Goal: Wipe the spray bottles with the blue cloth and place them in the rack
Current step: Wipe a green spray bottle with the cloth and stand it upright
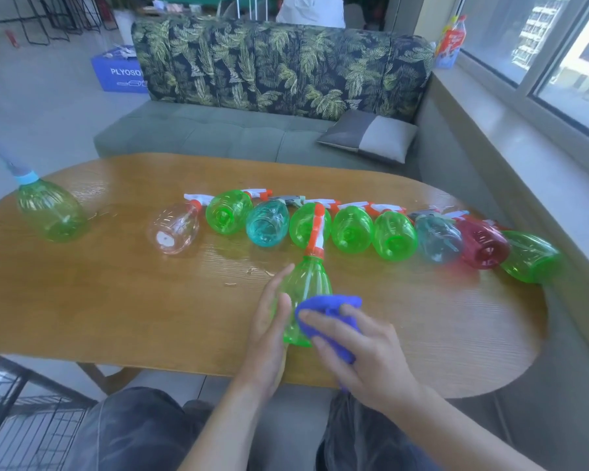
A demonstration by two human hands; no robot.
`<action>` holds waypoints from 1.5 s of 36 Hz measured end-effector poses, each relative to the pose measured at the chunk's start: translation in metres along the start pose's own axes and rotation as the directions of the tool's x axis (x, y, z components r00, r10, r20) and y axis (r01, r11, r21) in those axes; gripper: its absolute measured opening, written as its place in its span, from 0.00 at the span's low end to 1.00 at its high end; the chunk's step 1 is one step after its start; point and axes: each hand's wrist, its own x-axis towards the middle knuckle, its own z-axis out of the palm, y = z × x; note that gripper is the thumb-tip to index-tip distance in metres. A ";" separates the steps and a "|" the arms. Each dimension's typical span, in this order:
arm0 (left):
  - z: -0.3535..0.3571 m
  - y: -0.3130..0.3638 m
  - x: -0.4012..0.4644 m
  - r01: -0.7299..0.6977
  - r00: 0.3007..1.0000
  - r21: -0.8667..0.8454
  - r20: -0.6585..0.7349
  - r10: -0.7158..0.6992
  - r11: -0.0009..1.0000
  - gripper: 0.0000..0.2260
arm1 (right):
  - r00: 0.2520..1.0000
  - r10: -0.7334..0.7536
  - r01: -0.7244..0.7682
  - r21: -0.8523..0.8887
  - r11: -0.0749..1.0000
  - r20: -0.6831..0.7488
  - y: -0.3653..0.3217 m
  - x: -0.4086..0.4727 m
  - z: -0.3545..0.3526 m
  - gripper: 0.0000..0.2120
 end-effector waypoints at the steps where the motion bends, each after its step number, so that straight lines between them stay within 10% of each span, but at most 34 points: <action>1: -0.001 -0.002 0.000 0.003 1.000 -0.014 0.007 -0.003 1.000 0.36 | 0.994 0.097 -0.095 0.045 0.994 -0.046 0.001 0.002 0.000 0.13; 9: -0.004 -0.009 0.001 0.008 1.000 -0.008 0.011 -0.008 1.000 0.33 | 0.799 0.599 -0.561 0.291 0.775 -0.053 0.007 0.013 0.004 0.13; 28: -0.004 -0.006 0.005 0.099 0.995 -0.081 0.041 -0.096 0.992 0.20 | 0.875 0.484 -0.481 0.103 0.871 -0.008 0.009 0.049 0.012 0.16; 36: -0.009 -0.006 0.005 0.101 0.994 -0.104 -0.027 -0.104 0.989 0.20 | 0.998 0.047 -0.045 -0.044 0.998 0.045 -0.005 0.016 0.019 0.12; 44: -0.004 -0.005 0.003 0.028 1.000 -0.020 -0.011 -0.028 0.999 0.20 | 0.925 -0.277 0.321 -0.146 0.936 0.260 -0.005 0.001 -0.003 0.12; 54: -0.003 -0.002 -0.001 0.083 0.997 -0.211 0.017 -0.082 0.974 0.39 | 0.948 0.311 -0.318 0.138 0.938 0.065 0.009 0.037 -0.012 0.19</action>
